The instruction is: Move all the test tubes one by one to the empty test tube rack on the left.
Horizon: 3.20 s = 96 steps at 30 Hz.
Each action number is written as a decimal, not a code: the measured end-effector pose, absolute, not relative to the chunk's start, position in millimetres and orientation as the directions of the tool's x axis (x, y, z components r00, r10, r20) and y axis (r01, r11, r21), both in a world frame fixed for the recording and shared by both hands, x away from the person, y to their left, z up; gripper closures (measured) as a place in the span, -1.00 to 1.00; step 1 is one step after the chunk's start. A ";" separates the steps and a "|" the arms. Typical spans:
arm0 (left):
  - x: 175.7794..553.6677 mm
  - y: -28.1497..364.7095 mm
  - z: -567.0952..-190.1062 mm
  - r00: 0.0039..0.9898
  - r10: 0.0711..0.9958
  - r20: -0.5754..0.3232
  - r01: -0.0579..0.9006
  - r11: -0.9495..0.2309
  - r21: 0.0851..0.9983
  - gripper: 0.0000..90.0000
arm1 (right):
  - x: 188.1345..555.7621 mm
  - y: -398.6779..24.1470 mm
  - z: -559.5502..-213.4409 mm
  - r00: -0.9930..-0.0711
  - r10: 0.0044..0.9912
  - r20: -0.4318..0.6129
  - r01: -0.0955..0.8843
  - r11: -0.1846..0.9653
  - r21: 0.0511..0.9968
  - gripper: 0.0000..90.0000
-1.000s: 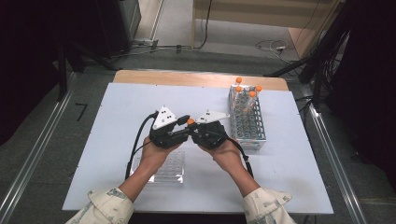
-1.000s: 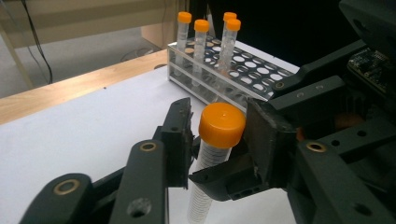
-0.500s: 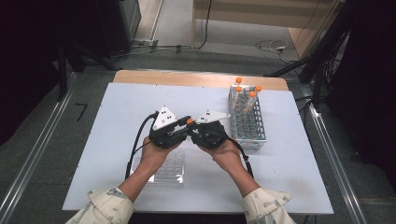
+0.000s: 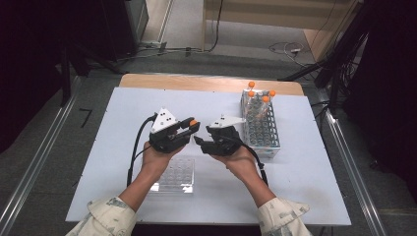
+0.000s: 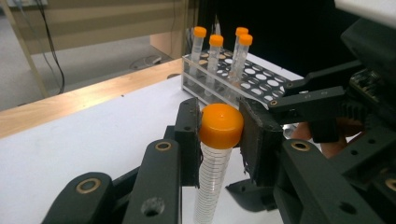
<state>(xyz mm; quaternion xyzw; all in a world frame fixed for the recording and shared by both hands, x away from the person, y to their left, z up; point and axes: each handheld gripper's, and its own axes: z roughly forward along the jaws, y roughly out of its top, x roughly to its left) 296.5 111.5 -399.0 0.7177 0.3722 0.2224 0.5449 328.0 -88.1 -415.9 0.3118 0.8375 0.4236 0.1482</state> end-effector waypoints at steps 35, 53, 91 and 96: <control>237.7 172.4 -386.5 0.579 0.809 -0.103 0.306 -0.098 0.947 0.56 | 335.6 -111.0 -421.1 -0.717 0.697 0.013 0.425 0.421 0.801 -0.11; 207.0 216.9 -391.6 0.495 0.861 -0.118 0.342 -0.068 0.937 0.56 | 338.2 -118.0 -418.7 -0.694 0.720 0.015 0.430 0.397 0.811 -0.11; 205.9 213.5 -441.4 0.481 0.871 -0.096 0.394 -0.117 0.912 0.54 | 337.8 -122.0 -415.5 -0.685 0.728 0.018 0.428 0.383 0.819 -0.10; 205.6 213.6 -446.0 0.482 0.870 -0.102 0.399 -0.115 0.910 0.53 | 337.2 -122.0 -415.0 -0.686 0.727 0.018 0.428 0.383 0.819 -0.10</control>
